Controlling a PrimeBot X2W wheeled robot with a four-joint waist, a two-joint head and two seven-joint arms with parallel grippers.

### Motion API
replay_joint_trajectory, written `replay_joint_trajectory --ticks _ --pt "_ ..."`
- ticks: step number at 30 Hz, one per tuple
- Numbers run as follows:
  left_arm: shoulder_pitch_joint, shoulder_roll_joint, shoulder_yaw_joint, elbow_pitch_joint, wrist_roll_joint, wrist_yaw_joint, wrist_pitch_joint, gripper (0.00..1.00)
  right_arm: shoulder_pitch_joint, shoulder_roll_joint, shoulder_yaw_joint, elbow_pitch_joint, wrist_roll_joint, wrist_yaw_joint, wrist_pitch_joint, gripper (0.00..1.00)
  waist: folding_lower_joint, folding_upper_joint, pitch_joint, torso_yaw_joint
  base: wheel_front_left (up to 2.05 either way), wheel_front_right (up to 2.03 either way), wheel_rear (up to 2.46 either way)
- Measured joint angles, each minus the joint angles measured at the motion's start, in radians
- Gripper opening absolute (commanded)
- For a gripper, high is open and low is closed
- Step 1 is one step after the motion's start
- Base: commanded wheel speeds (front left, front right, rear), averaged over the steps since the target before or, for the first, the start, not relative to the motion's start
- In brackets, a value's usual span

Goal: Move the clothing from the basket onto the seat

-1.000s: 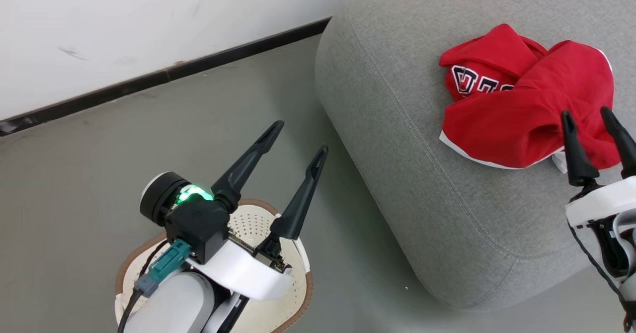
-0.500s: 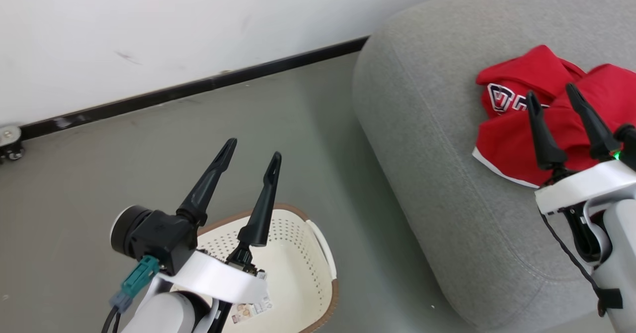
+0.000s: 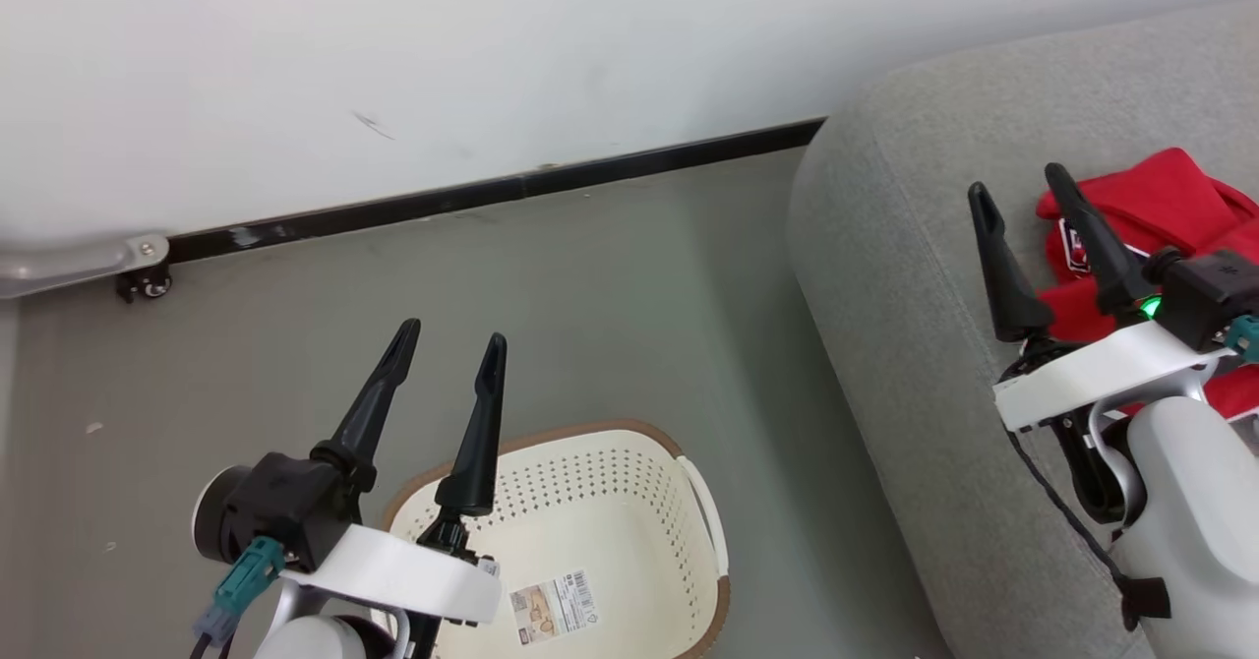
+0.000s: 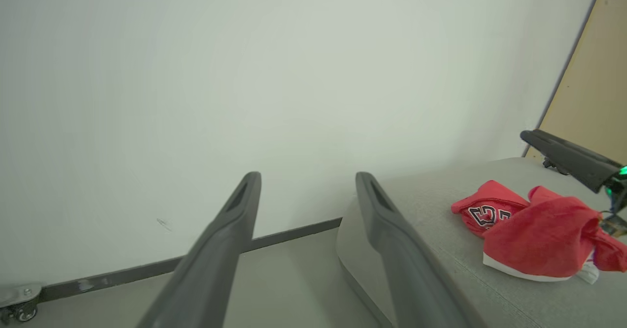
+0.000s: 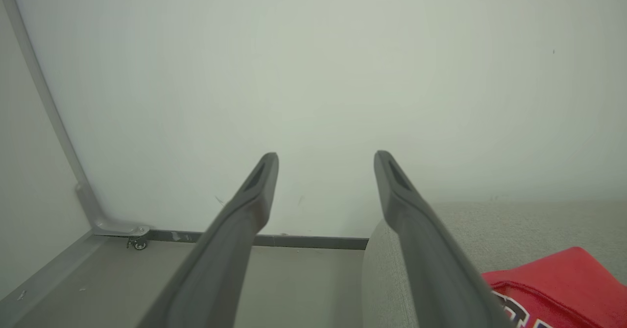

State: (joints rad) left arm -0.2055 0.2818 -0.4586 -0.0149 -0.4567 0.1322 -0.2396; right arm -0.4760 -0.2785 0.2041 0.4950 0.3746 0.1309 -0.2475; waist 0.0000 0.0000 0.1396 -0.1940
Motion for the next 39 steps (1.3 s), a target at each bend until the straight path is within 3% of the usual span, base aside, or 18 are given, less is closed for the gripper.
replay_joint_trajectory --ticks 20,39 --pt "0.086 0.000 0.066 0.100 0.002 0.063 -0.008 1.00 0.097 0.076 -0.028 -0.023 -0.034 0.000 0.012 1.00 0.0000 0.0000 -0.082 0.133 0.00 0.00 0.00" --pt "0.149 -0.003 0.134 0.145 0.029 0.123 -0.008 1.00 0.284 0.185 -0.087 -0.060 -0.085 0.000 0.032 1.00 0.0000 0.0000 -0.157 0.187 0.00 0.00 0.00"
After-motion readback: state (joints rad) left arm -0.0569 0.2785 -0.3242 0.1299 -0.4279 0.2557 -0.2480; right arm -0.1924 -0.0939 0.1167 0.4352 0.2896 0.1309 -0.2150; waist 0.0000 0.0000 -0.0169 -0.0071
